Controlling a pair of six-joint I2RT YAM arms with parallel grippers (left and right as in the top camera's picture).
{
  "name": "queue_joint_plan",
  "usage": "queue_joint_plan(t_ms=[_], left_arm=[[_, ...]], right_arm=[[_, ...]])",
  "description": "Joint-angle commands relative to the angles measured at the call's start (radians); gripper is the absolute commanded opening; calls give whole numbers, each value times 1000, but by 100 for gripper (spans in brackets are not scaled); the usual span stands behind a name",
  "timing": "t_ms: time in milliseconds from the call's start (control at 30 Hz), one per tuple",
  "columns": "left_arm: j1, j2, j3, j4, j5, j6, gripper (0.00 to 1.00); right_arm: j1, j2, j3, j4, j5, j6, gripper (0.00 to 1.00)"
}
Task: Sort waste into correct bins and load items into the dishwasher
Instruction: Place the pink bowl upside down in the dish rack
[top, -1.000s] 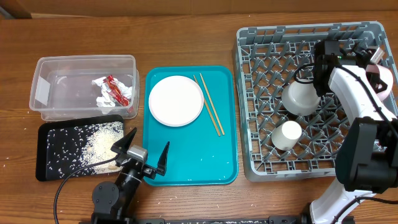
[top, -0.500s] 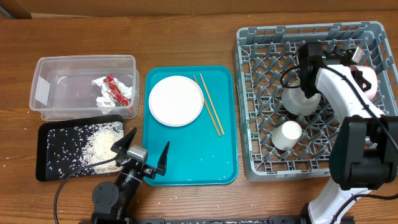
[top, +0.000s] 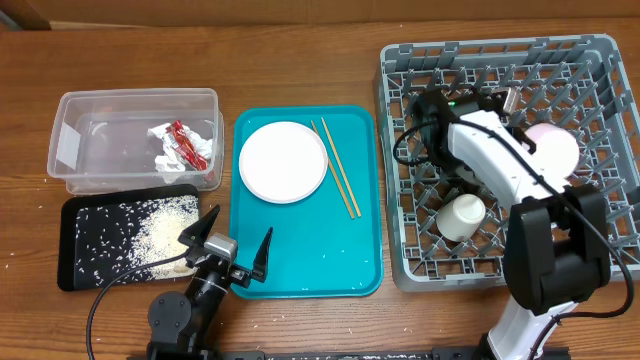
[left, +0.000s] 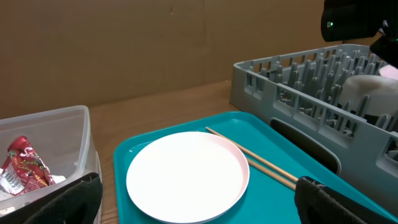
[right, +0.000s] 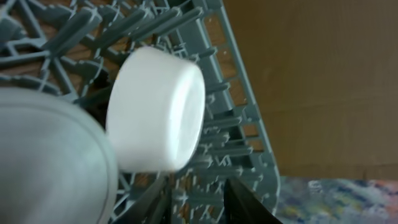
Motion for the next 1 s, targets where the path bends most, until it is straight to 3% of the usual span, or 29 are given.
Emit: queue_joint_plan(t_ms=[0,133,200,233,267,333,367,400,433,467,567,733,967], left_arm=[[6,-10,-4,3,8,16,100],[6,-11,-4,3,8,16,100],[6,-10,-4,3,8,16,100],[6,-11,-4,3,8,16,100],[6,-10,-4,3,8,16,100],[6,-11,-4,3,8,16,100],[6,-11,-4,3,8,16,100],[6,-11,-4,3,8,16,100],[6,-11,-4,3,8,16,100],[6,-11,-4,3,8,16,100],[6,-11,-4,3,8,16,100],[6,-10,-4,3,8,16,100],[6,-10,-4,3,8,16,100]], right_arm=[[27,-77,2,-29,-104,153,30],[55,-140,28,-29,-260,143,30],[77,-181,66,-16,-381,62,31],[82,-210,80,6,-446,-10,41],[79,-235,82,40,-504,-60,44],[46,-265,82,127,-726,-199,40],[24,-271,82,178,-971,-346,34],[13,-271,82,190,-1046,-388,22],[-2,-271,82,197,-1075,-401,6],[-27,-271,82,204,-1061,-386,4],[-153,-271,82,263,-1076,-303,4],[-412,-264,78,354,-1205,-329,4],[-534,-140,77,399,-1141,-338,4]])
